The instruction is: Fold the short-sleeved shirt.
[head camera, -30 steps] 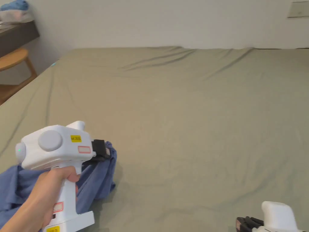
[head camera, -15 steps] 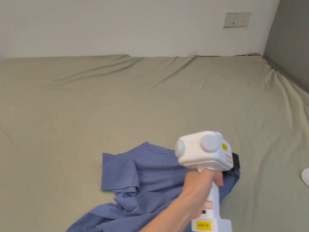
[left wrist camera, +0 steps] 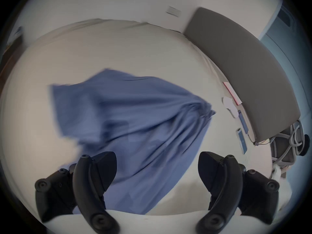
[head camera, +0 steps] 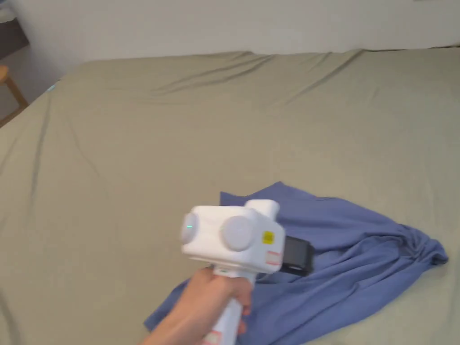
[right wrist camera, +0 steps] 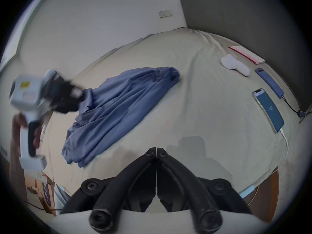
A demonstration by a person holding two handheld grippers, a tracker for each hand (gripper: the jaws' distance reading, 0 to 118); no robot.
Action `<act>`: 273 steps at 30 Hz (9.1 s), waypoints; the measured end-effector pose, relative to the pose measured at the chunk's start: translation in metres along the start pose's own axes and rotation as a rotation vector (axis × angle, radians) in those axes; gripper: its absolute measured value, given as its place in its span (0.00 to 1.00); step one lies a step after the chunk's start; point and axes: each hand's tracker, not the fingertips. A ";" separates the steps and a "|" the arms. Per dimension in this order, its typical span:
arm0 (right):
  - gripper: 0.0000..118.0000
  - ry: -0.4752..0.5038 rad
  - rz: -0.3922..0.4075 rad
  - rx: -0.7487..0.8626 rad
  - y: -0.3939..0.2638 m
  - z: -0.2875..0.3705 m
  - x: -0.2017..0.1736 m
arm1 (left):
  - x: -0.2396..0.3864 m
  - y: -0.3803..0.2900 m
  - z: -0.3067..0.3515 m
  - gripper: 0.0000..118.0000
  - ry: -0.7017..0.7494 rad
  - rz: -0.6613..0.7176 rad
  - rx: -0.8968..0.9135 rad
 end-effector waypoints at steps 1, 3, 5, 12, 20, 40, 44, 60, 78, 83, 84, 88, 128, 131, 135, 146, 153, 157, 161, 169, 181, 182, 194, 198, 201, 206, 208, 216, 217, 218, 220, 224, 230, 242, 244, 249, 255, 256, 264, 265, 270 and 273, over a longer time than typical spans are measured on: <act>0.00 0.024 0.016 -0.001 -0.001 -0.001 -0.007 | -0.025 -0.016 0.022 0.68 0.041 0.013 0.013; 0.00 0.044 0.033 -0.006 -0.003 -0.005 -0.021 | -0.060 -0.043 0.047 0.00 0.122 0.035 0.056; 0.00 0.068 0.050 -0.021 -0.004 -0.012 -0.034 | -0.099 -0.062 0.064 0.00 0.361 0.008 0.050; 0.00 0.086 0.107 -0.046 -0.012 -0.016 -0.065 | -0.150 -0.090 0.062 0.36 0.348 0.065 0.021; 0.00 0.066 0.139 -0.079 -0.014 -0.016 -0.071 | -0.146 -0.084 -0.012 0.94 0.215 0.065 -0.067; 0.00 0.097 0.399 -0.002 0.133 -0.122 -0.163 | -0.160 -0.098 0.019 0.00 0.081 0.201 -0.069; 0.76 0.102 0.507 -0.064 0.210 -0.204 -0.215 | -0.163 -0.101 0.016 0.00 0.054 0.222 -0.063; 1.00 0.114 0.704 -0.381 0.226 -0.340 -0.312 | -0.184 -0.101 0.003 0.00 0.020 0.248 -0.074; 0.06 0.060 0.707 -0.286 0.229 -0.297 -0.317 | -0.184 -0.101 0.005 0.00 0.017 0.308 -0.062; 0.06 0.050 0.636 -0.178 0.264 -0.236 -0.307 | -0.179 -0.086 0.035 0.00 0.030 0.299 0.002; 0.06 0.045 0.624 -0.147 0.276 -0.225 -0.303 | -0.178 -0.082 0.042 0.00 0.031 0.292 0.020; 0.06 0.041 0.535 -0.034 0.318 -0.151 -0.274 | -0.170 -0.058 0.084 0.00 0.084 0.242 0.120; 0.06 0.007 0.137 0.603 0.384 0.318 -0.128 | -0.042 0.184 0.441 0.00 0.514 0.042 0.782; 0.06 -0.004 0.145 0.605 0.394 0.314 -0.132 | -0.047 0.203 0.439 0.00 0.506 0.050 0.782; 0.06 -0.030 0.156 0.600 0.418 0.300 -0.131 | -0.048 0.231 0.432 0.00 0.508 0.055 0.784; 0.06 -0.126 0.213 0.616 0.495 0.252 -0.146 | -0.025 0.308 0.391 0.00 0.607 0.031 0.818; 0.06 -0.128 0.208 0.612 0.563 0.186 -0.149 | -0.048 0.369 0.360 0.00 0.660 0.043 0.819; 0.06 -0.143 0.219 0.585 0.585 0.153 -0.155 | -0.060 0.395 0.333 0.00 0.671 0.057 0.800; 0.06 -0.147 0.227 0.569 0.601 0.121 -0.159 | -0.066 0.394 0.308 0.00 0.694 0.061 0.792; 0.06 -0.179 0.266 0.501 0.600 0.059 -0.165 | -0.093 0.410 0.236 0.00 0.742 0.051 0.713; 0.06 -0.147 0.219 0.231 0.429 -0.055 -0.103 | -0.159 0.288 0.088 0.00 0.624 0.174 0.421; 0.06 -0.147 0.209 0.196 0.407 -0.062 -0.096 | -0.163 0.267 0.079 0.00 0.607 0.183 0.419; 0.06 -0.096 -0.044 -0.092 0.156 -0.092 0.018 | -0.190 -0.011 0.045 0.00 0.531 0.287 0.183; 0.06 -0.075 -0.099 -0.127 0.096 -0.054 0.038 | -0.191 -0.067 0.064 0.00 0.503 0.292 0.144; 0.06 -0.054 -0.132 -0.139 0.067 -0.035 0.055 | -0.183 -0.101 0.092 0.00 0.462 0.310 0.199; 0.06 -0.017 -0.171 -0.137 0.041 0.008 0.073 | -0.167 -0.145 0.127 0.00 0.431 0.249 0.198; 0.06 -0.031 -0.162 -0.150 0.035 0.015 0.080 | -0.155 -0.164 0.137 0.00 0.398 0.264 0.180; 0.06 -0.058 -0.157 -0.193 0.011 0.035 0.105 | -0.154 -0.228 0.140 0.00 0.347 0.320 0.072; 0.06 -0.060 -0.176 -0.206 0.007 0.030 0.108 | -0.155 -0.231 0.134 0.00 0.347 0.323 0.064; 0.06 -0.060 -0.176 -0.210 0.004 0.025 0.109 | -0.156 -0.233 0.130 0.00 0.351 0.323 0.056; 0.06 -0.066 -0.180 -0.225 -0.004 0.019 0.105 | -0.159 -0.234 0.123 0.00 0.352 0.330 0.049; 0.33 -0.114 -0.181 -0.187 -0.005 0.024 0.098 | -0.152 -0.223 0.123 0.06 0.378 0.272 0.025; 0.94 -0.136 -0.109 -0.085 0.001 0.049 0.091 | -0.162 -0.224 0.144 0.91 0.408 0.310 0.044; 0.00 -0.137 -0.106 -0.041 -0.023 0.048 0.075 | -0.169 -0.220 0.154 0.00 0.296 0.377 0.037; 0.00 -0.145 -0.111 -0.049 -0.021 0.050 0.074 | -0.179 -0.231 0.140 0.47 0.243 0.406 0.028; 0.00 -0.146 -0.138 -0.042 -0.021 0.054 0.081 | -0.131 -0.233 0.121 0.95 0.292 0.235 -0.060; 0.00 -0.177 -0.162 -0.045 -0.023 0.058 0.096 | -0.162 -0.207 0.121 0.08 0.252 0.290 -0.031; 0.00 -0.178 -0.166 -0.044 -0.023 0.062 0.094 | -0.159 -0.208 0.126 0.00 0.264 0.296 0.000; 0.27 -0.185 -0.195 -0.059 -0.025 0.063 0.111 | -0.171 -0.199 0.136 0.00 0.309 0.296 0.003; 0.64 -0.161 -0.203 -0.074 -0.026 0.060 0.111 | -0.170 -0.197 0.134 0.00 0.308 0.296 -0.001; 0.96 -0.054 -0.170 -0.177 -0.036 0.051 0.093 | -0.153 -0.201 0.132 0.00 0.293 0.290 -0.025; 0.73 -0.090 -0.176 -0.176 -0.039 0.039 0.090 | -0.148 -0.200 0.134 0.00 0.288 0.294 -0.024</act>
